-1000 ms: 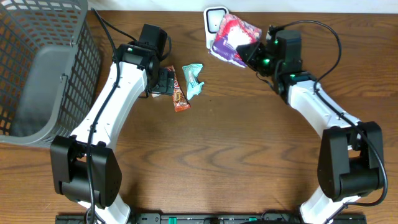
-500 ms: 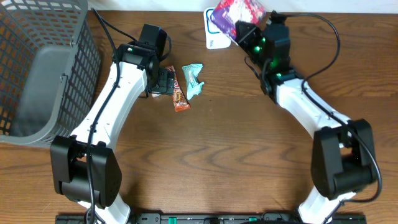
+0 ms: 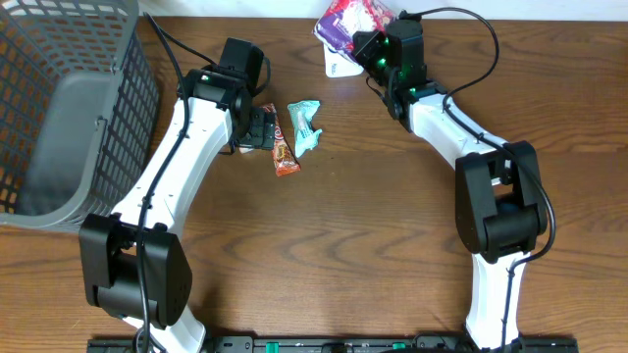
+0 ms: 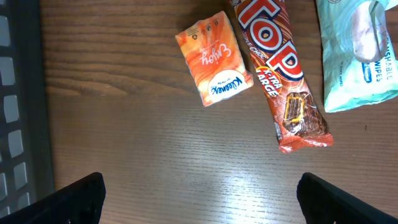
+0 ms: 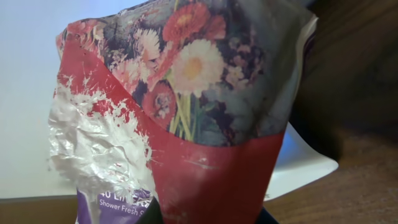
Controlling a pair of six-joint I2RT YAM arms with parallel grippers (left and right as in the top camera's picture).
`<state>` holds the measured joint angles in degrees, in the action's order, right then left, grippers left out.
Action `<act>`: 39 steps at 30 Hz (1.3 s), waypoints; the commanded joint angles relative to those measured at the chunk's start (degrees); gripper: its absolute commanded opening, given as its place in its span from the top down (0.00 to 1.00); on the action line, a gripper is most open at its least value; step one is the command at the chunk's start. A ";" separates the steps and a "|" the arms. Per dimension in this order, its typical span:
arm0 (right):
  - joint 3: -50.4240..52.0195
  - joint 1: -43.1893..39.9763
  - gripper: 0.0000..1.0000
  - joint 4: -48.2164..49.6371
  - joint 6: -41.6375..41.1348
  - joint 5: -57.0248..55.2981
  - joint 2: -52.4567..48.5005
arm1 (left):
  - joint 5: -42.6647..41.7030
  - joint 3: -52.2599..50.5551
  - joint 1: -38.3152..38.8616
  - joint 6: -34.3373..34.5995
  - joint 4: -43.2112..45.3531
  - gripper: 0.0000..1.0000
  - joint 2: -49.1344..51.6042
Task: Scan the item barcode
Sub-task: 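Carry the Carefree pack to the right table corner and release it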
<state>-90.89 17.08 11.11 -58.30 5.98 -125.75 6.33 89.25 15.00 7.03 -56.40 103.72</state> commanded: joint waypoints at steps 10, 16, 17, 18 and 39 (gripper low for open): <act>-2.93 -5.73 0.99 -10.16 5.90 0.37 5.95 | -0.02 -0.04 -0.15 -0.37 -0.13 0.02 0.24; -2.93 -16.31 0.99 -21.42 5.40 0.61 12.50 | -0.02 -0.04 -0.15 -0.37 -0.13 0.02 0.24; -2.93 -18.08 0.99 -23.17 5.40 0.59 13.18 | -0.02 -0.04 -0.15 -0.35 -0.13 0.02 0.24; -2.93 -19.98 0.99 -25.05 5.42 0.57 13.70 | -0.02 -0.04 -0.15 -0.35 -0.13 0.02 0.24; -2.91 -43.43 0.78 -31.93 0.92 0.22 5.53 | -0.02 -0.04 -0.15 -0.35 -0.13 0.02 0.24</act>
<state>-93.25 -23.81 -22.50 -57.58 5.56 -120.62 6.33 89.25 15.00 7.03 -56.40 103.72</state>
